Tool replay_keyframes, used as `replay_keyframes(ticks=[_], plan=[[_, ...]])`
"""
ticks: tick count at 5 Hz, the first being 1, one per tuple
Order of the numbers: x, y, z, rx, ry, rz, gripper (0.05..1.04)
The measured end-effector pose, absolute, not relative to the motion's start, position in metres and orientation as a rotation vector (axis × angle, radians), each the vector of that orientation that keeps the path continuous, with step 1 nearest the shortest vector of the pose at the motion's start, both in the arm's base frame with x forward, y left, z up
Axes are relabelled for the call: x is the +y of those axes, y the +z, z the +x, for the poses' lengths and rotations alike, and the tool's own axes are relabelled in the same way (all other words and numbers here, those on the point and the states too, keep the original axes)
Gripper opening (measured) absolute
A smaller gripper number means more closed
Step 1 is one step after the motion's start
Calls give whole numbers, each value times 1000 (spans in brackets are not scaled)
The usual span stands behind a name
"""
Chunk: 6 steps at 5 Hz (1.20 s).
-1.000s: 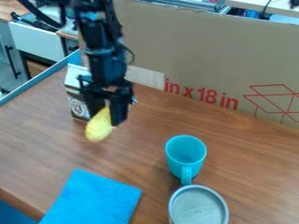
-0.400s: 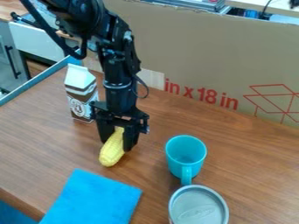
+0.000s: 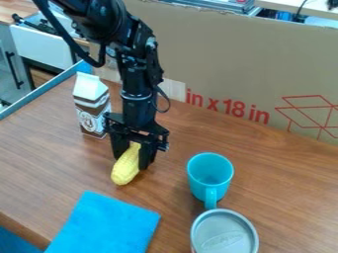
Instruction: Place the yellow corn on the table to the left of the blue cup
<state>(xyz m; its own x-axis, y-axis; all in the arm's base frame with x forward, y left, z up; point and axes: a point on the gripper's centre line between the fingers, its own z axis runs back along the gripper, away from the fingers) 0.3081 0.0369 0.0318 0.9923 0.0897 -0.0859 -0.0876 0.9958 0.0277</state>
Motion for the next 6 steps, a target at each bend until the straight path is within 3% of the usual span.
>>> replay_keyframes(ticks=[1, 2, 3, 4, 5, 6], plan=[[35, 39, 309, 111, 73, 10, 982], [32, 67, 311, 48, 57, 2, 1006], [34, 96, 293, -42, 70, 42, 1002], [40, 116, 256, -33, 44, 102, 1001], [54, 115, 212, 34, 7, 144, 1001], [61, 113, 194, 113, -77, 119, 1001]])
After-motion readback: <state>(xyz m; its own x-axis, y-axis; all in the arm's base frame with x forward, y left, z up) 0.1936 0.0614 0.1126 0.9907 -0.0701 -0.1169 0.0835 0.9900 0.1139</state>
